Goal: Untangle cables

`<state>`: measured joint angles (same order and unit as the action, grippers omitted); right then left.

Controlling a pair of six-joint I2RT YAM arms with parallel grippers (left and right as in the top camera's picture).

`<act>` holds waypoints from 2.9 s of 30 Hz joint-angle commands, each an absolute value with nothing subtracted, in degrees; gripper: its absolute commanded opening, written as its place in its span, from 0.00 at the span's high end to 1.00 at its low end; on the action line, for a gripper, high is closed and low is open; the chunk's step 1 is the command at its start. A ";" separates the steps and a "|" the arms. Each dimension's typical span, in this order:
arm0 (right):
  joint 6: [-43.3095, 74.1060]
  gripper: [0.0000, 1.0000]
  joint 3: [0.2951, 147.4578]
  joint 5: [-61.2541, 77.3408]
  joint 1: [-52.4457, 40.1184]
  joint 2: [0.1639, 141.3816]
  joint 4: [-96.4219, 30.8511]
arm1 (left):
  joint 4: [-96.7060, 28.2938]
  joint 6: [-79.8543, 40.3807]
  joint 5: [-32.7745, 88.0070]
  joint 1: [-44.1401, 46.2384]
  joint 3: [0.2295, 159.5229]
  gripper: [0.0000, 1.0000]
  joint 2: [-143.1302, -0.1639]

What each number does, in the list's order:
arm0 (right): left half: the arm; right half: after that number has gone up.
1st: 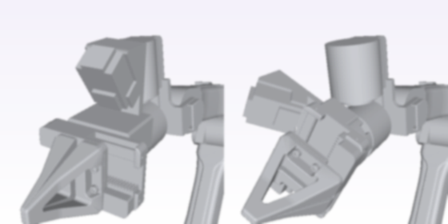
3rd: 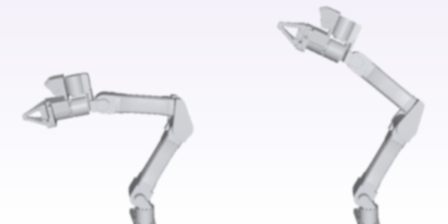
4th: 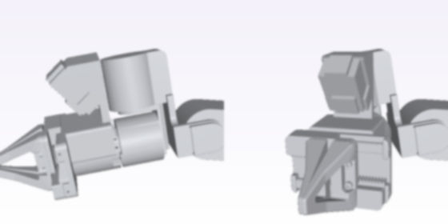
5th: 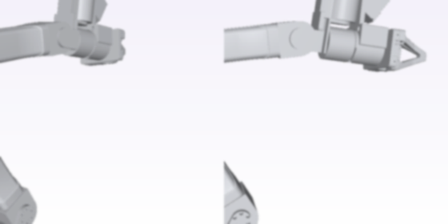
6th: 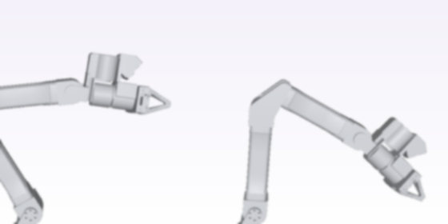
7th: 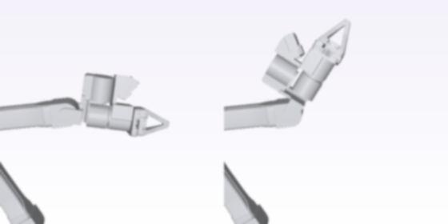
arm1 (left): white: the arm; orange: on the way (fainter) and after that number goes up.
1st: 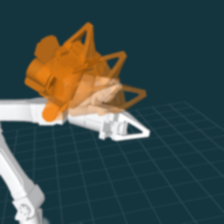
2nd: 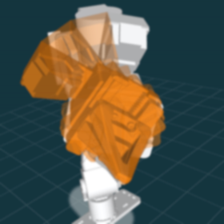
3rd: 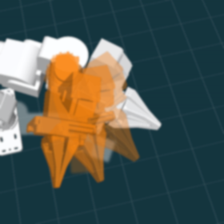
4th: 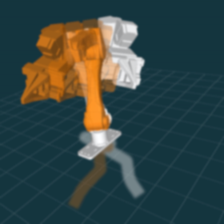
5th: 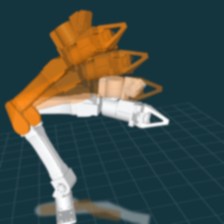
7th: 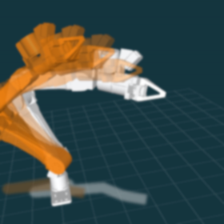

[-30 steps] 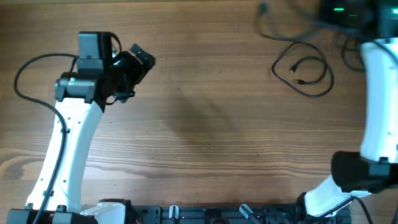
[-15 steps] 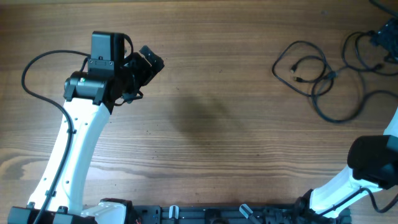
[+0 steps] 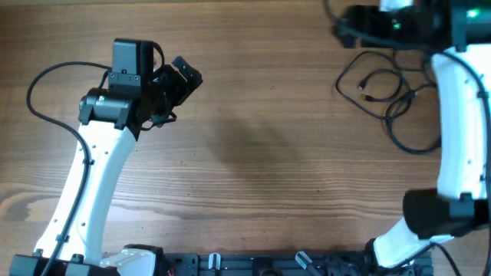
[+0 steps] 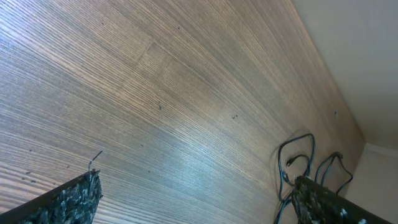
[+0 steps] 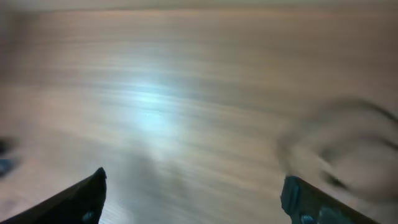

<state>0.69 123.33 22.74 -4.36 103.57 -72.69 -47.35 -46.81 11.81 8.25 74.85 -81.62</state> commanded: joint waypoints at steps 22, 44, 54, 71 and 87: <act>6.17 0.00 123.37 -6.00 -30.52 80.40 -81.03 | -47.37 -46.72 11.03 8.54 75.22 0.00 -80.40; -1.52 0.00 40.88 7.46 -11.60 42.50 -1.72 | -47.37 -46.72 11.03 8.54 75.22 0.00 -80.40; -1.50 0.00 7.16 5.87 -10.98 13.34 8.71 | -47.37 -46.72 11.03 8.54 75.22 0.00 -80.40; 1.52 0.01 0.30 8.91 -0.71 0.43 0.69 | -47.37 -46.72 11.03 8.54 75.22 0.00 -80.40; 1.50 0.00 0.30 8.91 -0.71 0.80 0.60 | -48.56 -46.70 7.29 8.47 75.22 0.00 -80.40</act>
